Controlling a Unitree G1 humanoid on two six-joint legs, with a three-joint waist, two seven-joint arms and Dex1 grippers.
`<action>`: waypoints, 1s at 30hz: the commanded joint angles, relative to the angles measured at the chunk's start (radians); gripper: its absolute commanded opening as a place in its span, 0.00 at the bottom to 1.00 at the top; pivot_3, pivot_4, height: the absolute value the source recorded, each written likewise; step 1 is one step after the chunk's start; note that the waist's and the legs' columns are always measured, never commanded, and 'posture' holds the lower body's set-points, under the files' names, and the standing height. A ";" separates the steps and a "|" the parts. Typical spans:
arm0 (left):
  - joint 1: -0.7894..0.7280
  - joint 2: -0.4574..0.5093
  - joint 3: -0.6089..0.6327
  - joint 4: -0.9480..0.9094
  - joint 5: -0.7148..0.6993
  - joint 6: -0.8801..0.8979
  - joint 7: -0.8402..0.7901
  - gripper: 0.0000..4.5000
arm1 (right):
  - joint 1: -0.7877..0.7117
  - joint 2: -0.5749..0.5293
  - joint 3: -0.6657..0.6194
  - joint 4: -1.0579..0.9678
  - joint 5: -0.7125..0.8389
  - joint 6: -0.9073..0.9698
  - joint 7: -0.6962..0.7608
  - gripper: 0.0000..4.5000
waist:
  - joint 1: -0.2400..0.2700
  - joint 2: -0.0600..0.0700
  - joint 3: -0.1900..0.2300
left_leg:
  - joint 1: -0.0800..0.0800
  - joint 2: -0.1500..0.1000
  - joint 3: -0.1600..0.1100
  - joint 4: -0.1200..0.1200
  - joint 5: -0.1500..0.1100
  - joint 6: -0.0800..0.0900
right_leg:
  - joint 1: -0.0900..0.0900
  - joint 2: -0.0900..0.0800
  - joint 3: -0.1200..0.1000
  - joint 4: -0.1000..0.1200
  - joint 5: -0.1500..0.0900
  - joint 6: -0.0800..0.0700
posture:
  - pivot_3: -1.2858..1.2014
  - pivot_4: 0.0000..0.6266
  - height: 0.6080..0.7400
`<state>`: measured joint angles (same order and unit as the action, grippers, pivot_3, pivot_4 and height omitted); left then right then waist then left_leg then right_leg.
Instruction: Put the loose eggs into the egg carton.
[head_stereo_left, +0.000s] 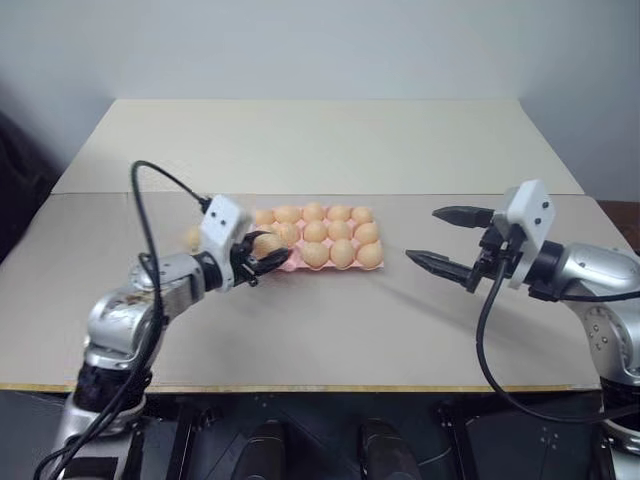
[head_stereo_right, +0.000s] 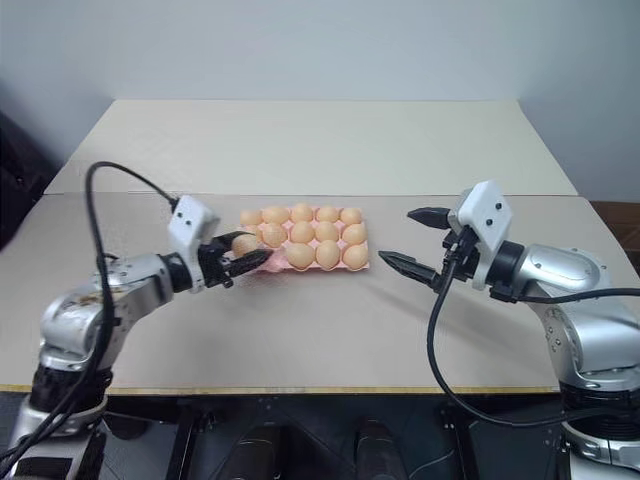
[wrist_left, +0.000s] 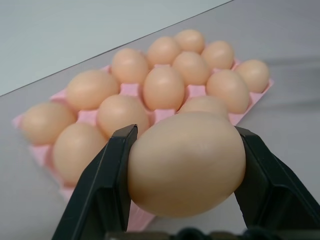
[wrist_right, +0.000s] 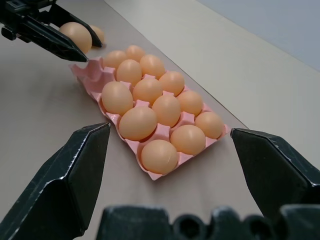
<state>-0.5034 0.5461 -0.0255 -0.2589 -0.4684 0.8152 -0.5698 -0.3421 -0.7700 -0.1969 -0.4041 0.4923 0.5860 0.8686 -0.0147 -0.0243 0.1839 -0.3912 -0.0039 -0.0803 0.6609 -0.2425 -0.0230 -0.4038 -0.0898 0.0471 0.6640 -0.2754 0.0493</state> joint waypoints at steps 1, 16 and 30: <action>-0.042 -0.003 -0.039 0.034 0.040 -0.019 -0.010 0.61 | 0.006 -0.004 -0.021 -0.049 0.011 -0.026 -0.016 1.00 | -0.004 0.000 0.000 | 0.000 0.000 0.000 0.000 0.000 0.000 | 0.000 0.000 0.000 0.000 0.000 0.000 | 0.52 0.24 1.00; -0.008 0.109 0.189 -0.026 -0.026 -0.073 -0.100 0.99 | 0.031 -0.003 -0.048 -0.078 0.036 -0.022 -0.048 1.00 | -0.010 0.000 0.000 | 0.000 0.001 0.000 0.000 0.000 0.000 | 0.000 0.001 0.000 0.000 0.000 0.000 | 0.52 0.24 1.00; 0.519 0.350 0.678 -0.054 -0.127 -0.274 -0.465 0.99 | 0.061 -0.047 -0.056 0.010 0.054 -0.065 0.059 1.00 | -0.021 0.000 0.000 | 0.001 0.001 0.000 -0.001 0.000 0.000 | 0.001 0.000 0.000 -0.001 0.000 0.000 | 0.52 0.24 1.00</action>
<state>0.0018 0.8863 0.6103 -0.2685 -0.5628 0.5642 -1.0116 -0.2844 -0.8096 -0.2237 -0.3812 0.5296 0.5521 0.9156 -0.0353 -0.0242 0.1839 -0.3899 -0.0028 -0.0803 0.6604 -0.2425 -0.0228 -0.4030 -0.0898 0.0469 0.6633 -0.2755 0.0493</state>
